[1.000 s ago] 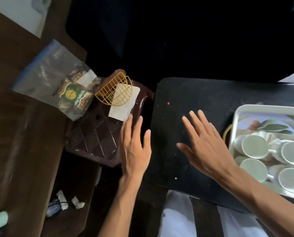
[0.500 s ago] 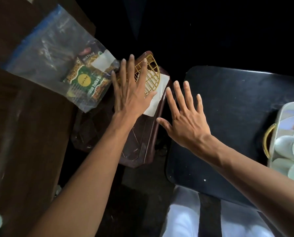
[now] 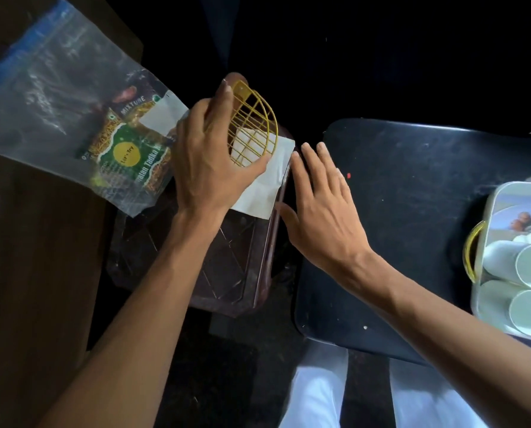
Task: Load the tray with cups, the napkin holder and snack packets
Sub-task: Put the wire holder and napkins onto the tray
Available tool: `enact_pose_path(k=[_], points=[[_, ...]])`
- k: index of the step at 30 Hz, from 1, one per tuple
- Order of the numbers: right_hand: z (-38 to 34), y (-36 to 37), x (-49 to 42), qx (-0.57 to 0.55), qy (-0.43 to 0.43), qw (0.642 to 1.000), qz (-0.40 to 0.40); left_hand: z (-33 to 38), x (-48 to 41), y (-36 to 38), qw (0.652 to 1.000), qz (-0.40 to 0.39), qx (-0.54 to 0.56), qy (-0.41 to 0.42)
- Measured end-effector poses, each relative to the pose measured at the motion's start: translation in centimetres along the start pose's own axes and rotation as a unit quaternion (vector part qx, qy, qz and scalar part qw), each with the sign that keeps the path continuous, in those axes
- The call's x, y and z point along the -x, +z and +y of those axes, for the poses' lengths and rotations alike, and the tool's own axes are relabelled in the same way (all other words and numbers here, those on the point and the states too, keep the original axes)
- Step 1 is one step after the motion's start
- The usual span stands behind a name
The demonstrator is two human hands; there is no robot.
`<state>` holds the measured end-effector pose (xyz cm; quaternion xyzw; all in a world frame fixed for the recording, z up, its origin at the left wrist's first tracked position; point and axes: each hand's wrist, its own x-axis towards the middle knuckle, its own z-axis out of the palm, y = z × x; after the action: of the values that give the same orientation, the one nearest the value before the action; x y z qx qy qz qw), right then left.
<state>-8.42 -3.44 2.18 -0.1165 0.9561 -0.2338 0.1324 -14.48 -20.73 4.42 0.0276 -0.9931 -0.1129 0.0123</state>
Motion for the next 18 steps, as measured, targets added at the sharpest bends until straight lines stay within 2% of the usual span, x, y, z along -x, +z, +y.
enact_pose_path(k=[2,4,6,7,9,12,16,18], points=[[-0.4,-1.1,0.5,-0.16,0.036,0.985,0.059,0.7,1.5,-1.2,0.996,0.034,0.074,-0.032],[-0.3,-2.5,1.1,-0.335,0.098,0.933,0.084,1.8,3.4,-2.1,0.984,0.047,0.159,-0.058],[0.2,-3.9,2.0,-0.444,0.15,0.88,0.079,3.5,5.7,-2.5,0.958,0.033,0.268,-0.093],[0.6,-4.5,2.6,-0.465,0.158,0.868,0.07,4.4,6.9,-2.5,0.936,0.015,0.332,-0.114],[1.8,-5.5,4.1,-0.47,0.129,0.872,0.04,6.3,9.3,-2.3,0.879,-0.026,0.451,-0.152],[3.3,-6.1,6.9,-0.473,0.097,0.876,0.001,8.9,12.6,-1.5,0.819,-0.062,0.538,-0.188],[5.6,-6.6,10.6,-0.463,0.137,0.876,0.01,13.0,15.7,-0.8,0.796,-0.1,0.552,-0.229],[6.9,-7.3,12.3,-0.461,0.166,0.871,0.022,15.8,17.0,-0.4,0.816,-0.103,0.515,-0.242]])
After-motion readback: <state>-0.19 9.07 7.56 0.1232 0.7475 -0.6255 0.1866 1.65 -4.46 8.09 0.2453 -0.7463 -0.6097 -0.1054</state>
